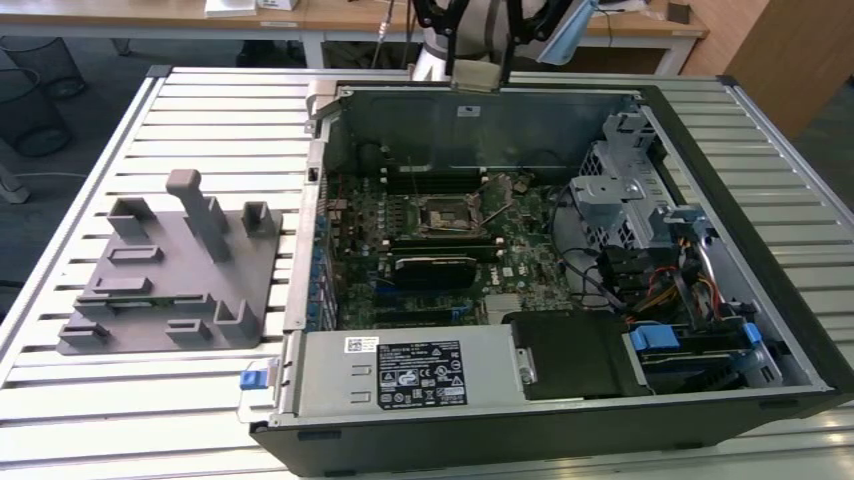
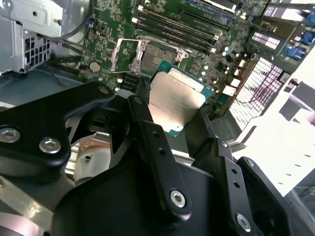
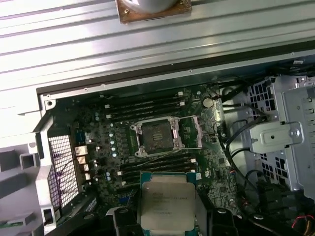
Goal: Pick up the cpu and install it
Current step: 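Place the cpu into insertion slot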
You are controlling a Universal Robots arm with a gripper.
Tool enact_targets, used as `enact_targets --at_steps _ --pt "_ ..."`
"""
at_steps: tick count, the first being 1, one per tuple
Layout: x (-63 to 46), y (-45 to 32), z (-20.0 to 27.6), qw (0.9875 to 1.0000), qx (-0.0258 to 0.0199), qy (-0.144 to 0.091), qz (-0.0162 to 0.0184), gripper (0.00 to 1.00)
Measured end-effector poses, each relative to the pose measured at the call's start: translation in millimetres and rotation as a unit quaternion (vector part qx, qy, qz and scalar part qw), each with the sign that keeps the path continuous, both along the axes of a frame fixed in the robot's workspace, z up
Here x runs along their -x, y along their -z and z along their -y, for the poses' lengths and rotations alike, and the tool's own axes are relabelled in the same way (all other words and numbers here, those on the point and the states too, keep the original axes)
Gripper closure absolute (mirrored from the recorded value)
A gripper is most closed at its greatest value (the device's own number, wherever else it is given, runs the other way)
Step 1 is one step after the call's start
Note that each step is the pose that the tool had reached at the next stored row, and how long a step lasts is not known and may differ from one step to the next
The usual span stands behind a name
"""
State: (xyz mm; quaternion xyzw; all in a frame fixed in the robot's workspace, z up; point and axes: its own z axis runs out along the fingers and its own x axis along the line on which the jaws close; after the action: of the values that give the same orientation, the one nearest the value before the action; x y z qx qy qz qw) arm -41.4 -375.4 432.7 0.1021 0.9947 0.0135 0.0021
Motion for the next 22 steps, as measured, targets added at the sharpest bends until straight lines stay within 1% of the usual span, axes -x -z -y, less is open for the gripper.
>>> enact_targets --at_steps 3,6,8,12,16,19,21,22 --pt "0.6 1.5 0.0 0.9998 0.0 0.021 0.0 0.47" --pt "0.8 3.4 0.0 0.9989 0.0 0.048 0.0 0.47" --pt "0.8 4.6 0.0 0.9978 0.0 0.066 0.0 0.47" --pt "0.8 6.4 -0.1 0.9952 0.0 0.098 0.0001 0.47" --pt "0.8 7.6 -0.2 0.9913 -0.0001 0.131 0.0002 0.47" --pt "0.8 8.7 -0.2 0.9881 0.0001 0.154 0.0002 0.47" --pt "0.8 9.6 -0.3 0.9857 0.0001 0.169 0.0002 0.47" --pt "0.8 10.1 -0.3 0.984 0.0001 0.178 0.0002 0.47"
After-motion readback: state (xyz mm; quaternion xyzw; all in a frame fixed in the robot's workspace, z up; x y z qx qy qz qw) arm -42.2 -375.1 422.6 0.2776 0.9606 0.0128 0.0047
